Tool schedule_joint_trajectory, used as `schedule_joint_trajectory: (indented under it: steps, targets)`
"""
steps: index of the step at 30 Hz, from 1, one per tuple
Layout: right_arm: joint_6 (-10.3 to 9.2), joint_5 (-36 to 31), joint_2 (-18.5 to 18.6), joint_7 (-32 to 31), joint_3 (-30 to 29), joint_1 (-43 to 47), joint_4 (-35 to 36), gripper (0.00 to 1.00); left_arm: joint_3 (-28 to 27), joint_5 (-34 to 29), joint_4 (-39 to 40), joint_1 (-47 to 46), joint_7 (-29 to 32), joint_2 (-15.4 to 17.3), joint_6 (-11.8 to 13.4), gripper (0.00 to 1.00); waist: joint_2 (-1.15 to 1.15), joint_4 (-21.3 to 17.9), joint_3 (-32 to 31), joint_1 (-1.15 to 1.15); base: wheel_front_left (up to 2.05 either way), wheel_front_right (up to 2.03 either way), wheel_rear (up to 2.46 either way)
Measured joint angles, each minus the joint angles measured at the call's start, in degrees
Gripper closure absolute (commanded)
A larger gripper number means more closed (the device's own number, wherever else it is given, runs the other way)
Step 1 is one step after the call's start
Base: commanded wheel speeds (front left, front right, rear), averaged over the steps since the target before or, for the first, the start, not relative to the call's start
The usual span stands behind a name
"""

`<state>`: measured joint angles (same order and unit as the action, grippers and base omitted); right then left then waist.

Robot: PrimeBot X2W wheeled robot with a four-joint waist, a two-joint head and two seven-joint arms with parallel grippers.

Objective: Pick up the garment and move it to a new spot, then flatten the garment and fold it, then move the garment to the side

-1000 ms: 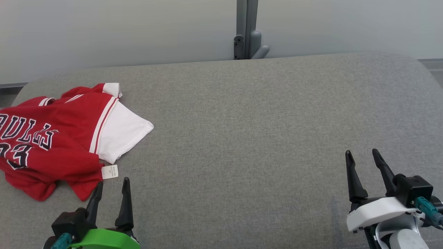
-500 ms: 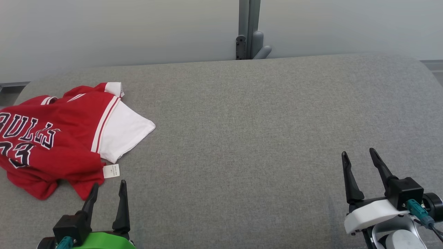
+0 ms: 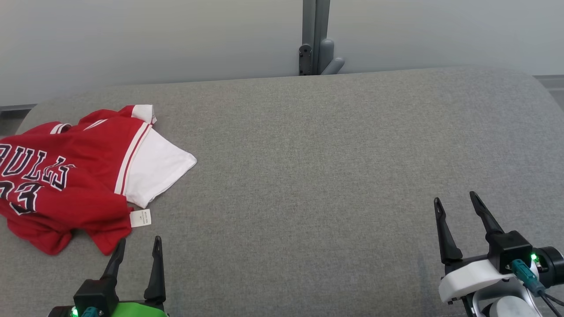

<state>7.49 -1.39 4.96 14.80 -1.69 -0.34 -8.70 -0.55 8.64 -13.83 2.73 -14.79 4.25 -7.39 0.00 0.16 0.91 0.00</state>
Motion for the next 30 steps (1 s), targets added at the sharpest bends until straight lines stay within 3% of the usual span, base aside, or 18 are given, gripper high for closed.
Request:
schedule_joint_trajectory:
  steps: [30]
  targets:
    - [0.01, 1.59, -0.04, 0.25, -1.58, 0.23, -1.77, 0.00, -1.40, 4.01, -1.45, -0.26, -0.34, -0.81, -0.01, 0.00, 0.00, 0.59, 0.60, 0.00, 0.00, 0.00, 0.00]
